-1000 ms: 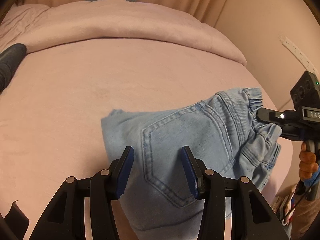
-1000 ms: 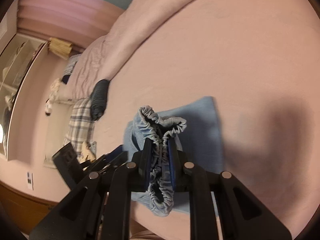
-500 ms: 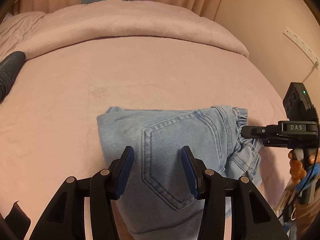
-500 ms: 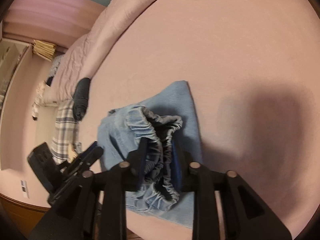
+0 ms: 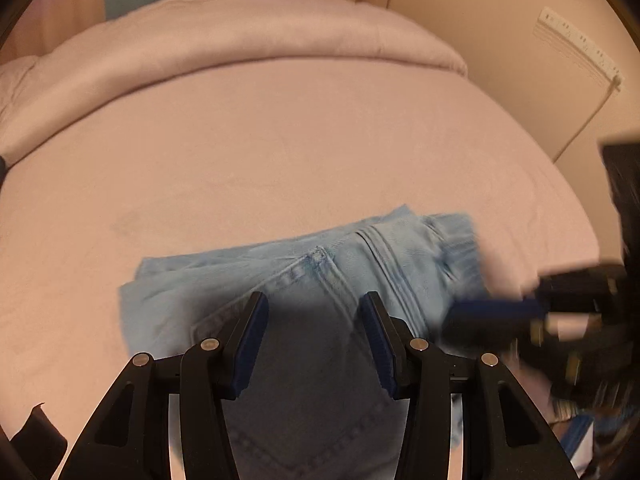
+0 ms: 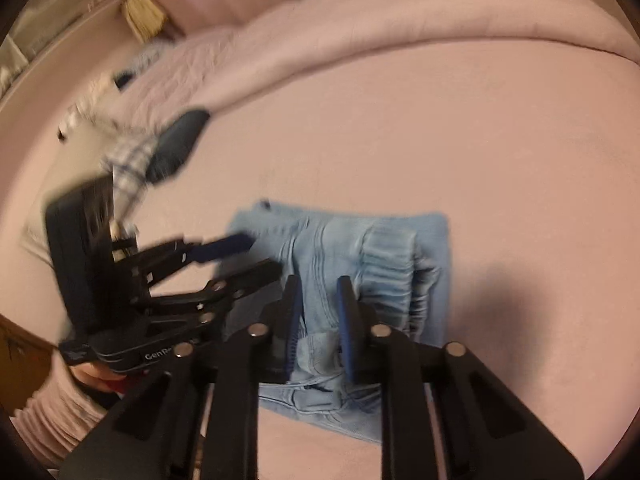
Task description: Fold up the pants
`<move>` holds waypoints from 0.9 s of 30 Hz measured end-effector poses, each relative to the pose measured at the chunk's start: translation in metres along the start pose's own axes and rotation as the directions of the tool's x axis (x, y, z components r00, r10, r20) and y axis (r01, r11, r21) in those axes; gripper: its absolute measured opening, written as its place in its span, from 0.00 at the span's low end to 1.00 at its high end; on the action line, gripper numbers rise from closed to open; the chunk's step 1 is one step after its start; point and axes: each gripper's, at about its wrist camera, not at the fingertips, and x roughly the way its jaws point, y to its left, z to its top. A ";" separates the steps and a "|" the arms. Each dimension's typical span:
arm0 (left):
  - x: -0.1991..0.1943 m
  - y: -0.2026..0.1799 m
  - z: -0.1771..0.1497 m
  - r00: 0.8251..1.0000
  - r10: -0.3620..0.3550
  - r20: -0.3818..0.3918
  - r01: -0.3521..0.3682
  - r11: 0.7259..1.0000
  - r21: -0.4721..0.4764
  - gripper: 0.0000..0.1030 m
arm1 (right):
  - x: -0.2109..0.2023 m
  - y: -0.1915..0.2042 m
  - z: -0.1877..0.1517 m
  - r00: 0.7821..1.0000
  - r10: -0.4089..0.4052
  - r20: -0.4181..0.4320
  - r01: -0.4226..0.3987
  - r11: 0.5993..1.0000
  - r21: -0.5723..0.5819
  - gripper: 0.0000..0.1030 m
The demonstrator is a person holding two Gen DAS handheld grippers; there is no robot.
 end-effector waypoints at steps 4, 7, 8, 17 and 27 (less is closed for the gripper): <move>0.023 0.000 0.009 0.999 -0.013 -0.033 0.014 1.000 0.004 0.47 | 0.014 -0.001 -0.039 0.993 -0.084 -0.084 0.079 0.995 -0.062 0.09; 0.028 -0.001 0.011 1.000 -0.016 -0.020 0.017 1.000 0.011 0.48 | 0.016 -0.004 -0.059 0.995 -0.089 -0.040 0.085 0.993 -0.088 0.07; 0.026 0.000 0.009 0.999 -0.028 -0.017 0.028 1.000 -0.001 0.48 | 0.015 -0.006 -0.059 0.995 -0.091 -0.038 0.088 0.993 -0.079 0.07; -0.067 0.043 -0.058 0.992 -0.051 0.115 0.068 0.987 -0.146 0.58 | -0.022 0.013 -0.034 0.999 0.047 -0.001 -0.047 0.995 -0.088 0.37; -0.073 0.079 -0.153 0.979 -0.179 0.097 0.203 0.878 -0.434 0.58 | 0.035 0.080 0.033 0.988 0.129 -0.082 -0.144 0.966 -0.215 0.45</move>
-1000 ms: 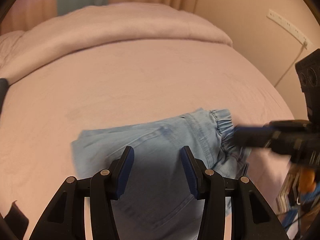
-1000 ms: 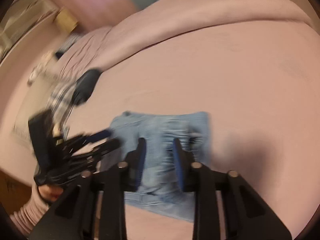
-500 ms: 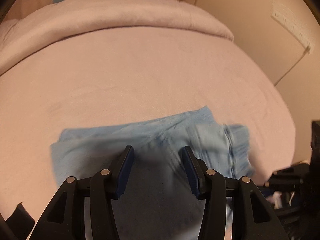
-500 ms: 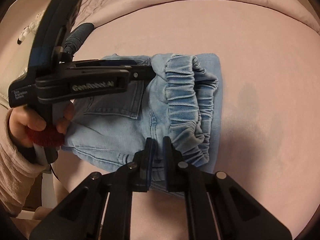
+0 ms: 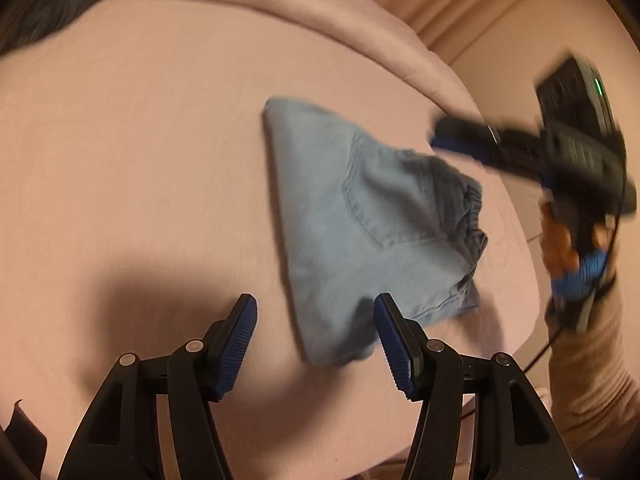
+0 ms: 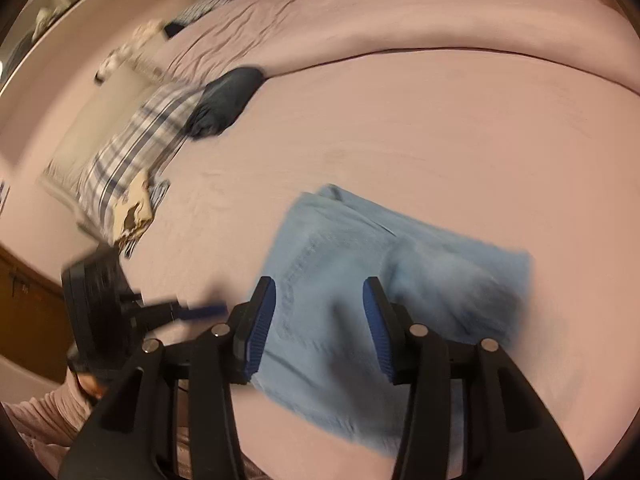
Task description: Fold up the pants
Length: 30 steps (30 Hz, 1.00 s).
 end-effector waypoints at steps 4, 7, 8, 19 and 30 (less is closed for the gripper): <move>0.003 0.000 -0.010 0.999 -0.042 0.013 0.042 0.998 -0.040 0.58 | 0.043 0.017 0.037 0.995 -0.029 -0.093 0.023 0.998 -0.062 0.45; 0.007 -0.005 -0.008 1.000 -0.028 0.006 0.028 0.999 -0.034 0.58 | 0.070 0.016 0.058 0.986 -0.063 -0.153 0.051 0.995 -0.081 0.45; 0.009 -0.006 -0.008 1.000 -0.018 -0.003 0.018 0.999 -0.027 0.57 | 0.082 0.017 0.062 0.980 -0.077 -0.182 0.060 0.993 -0.099 0.45; 0.021 -0.029 -0.016 0.999 0.042 -0.012 -0.041 0.996 0.078 0.27 | 0.133 0.022 0.066 0.930 -0.166 -0.328 0.116 0.979 -0.166 0.19; 0.025 -0.054 -0.029 0.996 0.083 0.034 -0.086 0.988 0.128 0.30 | 0.119 -0.002 0.067 0.962 -0.070 -0.265 0.082 0.996 0.034 0.22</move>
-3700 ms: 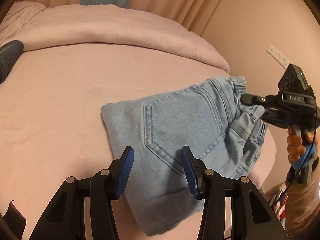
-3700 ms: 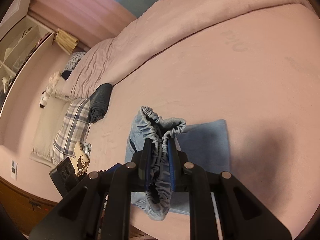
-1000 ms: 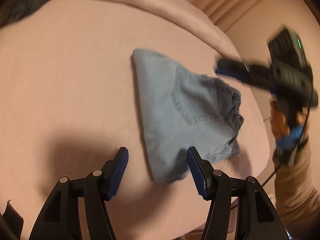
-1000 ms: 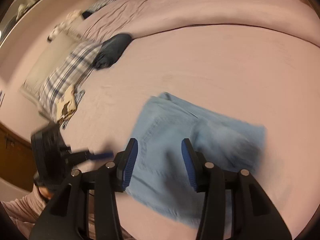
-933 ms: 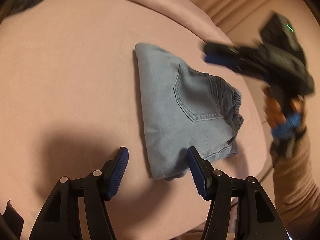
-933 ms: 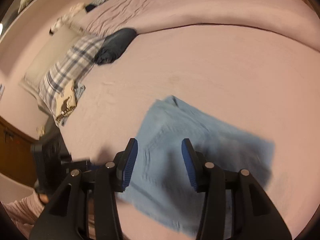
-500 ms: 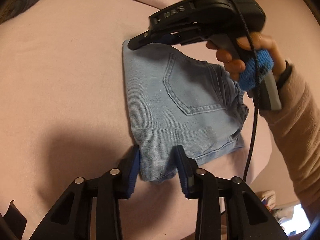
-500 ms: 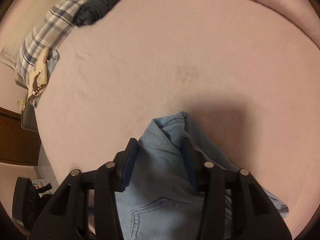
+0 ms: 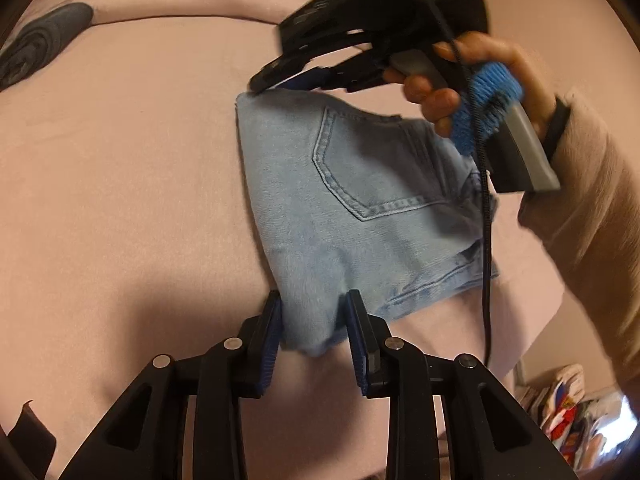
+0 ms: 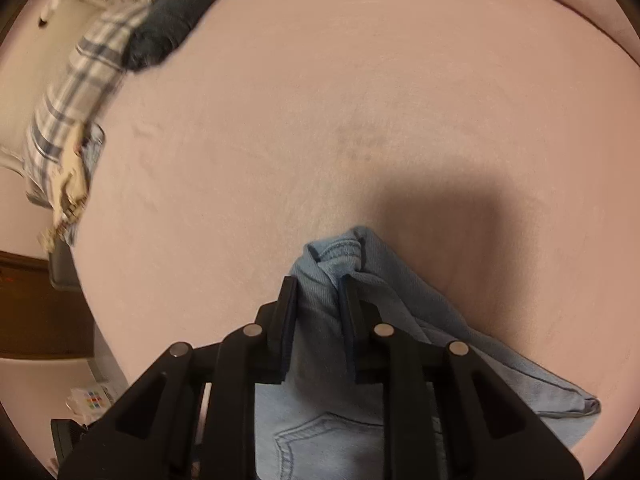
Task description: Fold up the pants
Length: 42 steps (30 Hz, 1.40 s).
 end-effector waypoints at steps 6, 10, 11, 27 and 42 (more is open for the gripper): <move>-0.021 -0.002 0.010 0.997 0.063 0.055 -0.065 0.997 0.039 0.42 | -0.072 0.000 -0.026 0.981 0.046 0.186 -0.043 0.999 -0.019 0.25; -0.022 -0.007 0.028 0.990 0.111 0.085 -0.115 0.992 0.048 0.56 | -0.107 -0.005 -0.057 0.967 -0.011 0.256 0.021 0.999 -0.036 0.34; -0.024 -0.006 0.033 0.989 0.112 0.094 -0.118 0.991 0.055 0.56 | -0.114 -0.008 -0.069 0.962 -0.042 0.270 0.054 0.998 -0.039 0.35; 0.048 -0.006 0.080 0.972 0.236 0.012 -0.232 0.945 0.230 0.62 | -0.096 -0.052 -0.189 0.937 -0.272 0.217 0.274 0.962 0.025 0.29; -0.008 0.048 0.084 0.998 0.065 0.025 -0.065 0.998 0.006 0.76 | -0.141 -0.121 -0.212 0.921 -0.048 0.386 -0.079 0.948 0.308 0.62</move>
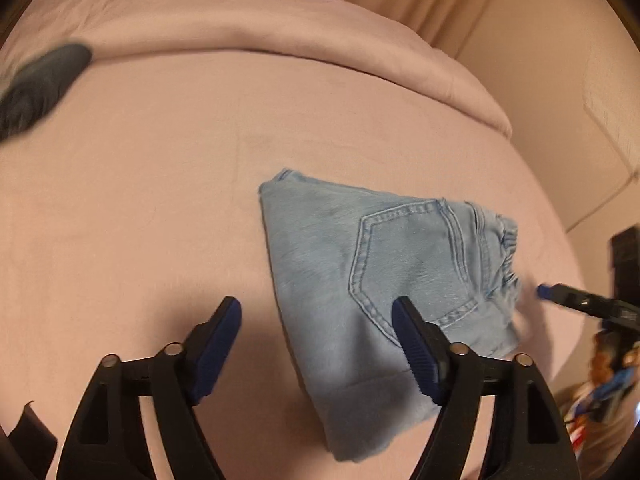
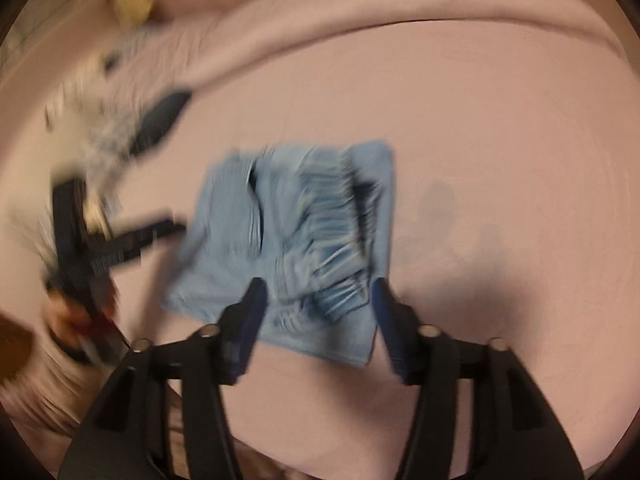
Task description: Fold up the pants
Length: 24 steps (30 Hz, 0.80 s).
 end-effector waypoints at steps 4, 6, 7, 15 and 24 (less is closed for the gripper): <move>0.012 0.016 -0.006 0.996 -0.078 -0.038 0.073 0.990 -0.123 0.76 | 0.017 -0.031 0.003 0.995 0.102 -0.020 -0.098 0.985 0.142 0.64; 0.018 0.018 -0.009 0.991 -0.125 -0.054 0.114 0.980 -0.161 0.76 | 0.028 -0.037 0.000 0.991 0.133 -0.034 -0.124 0.974 0.189 0.65; 0.022 0.020 -0.011 0.984 -0.168 -0.060 0.154 0.970 -0.186 0.76 | 0.038 -0.040 0.000 0.986 0.162 -0.040 -0.150 0.965 0.215 0.65; 0.039 0.026 -0.013 0.967 -0.247 -0.058 0.227 0.945 -0.237 0.76 | 0.062 -0.043 -0.012 0.964 0.264 -0.037 -0.241 0.924 0.297 0.68; 0.043 0.028 -0.007 0.965 -0.261 -0.041 0.245 0.941 -0.232 0.72 | 0.066 -0.035 -0.001 0.968 0.247 -0.049 -0.228 0.941 0.249 0.72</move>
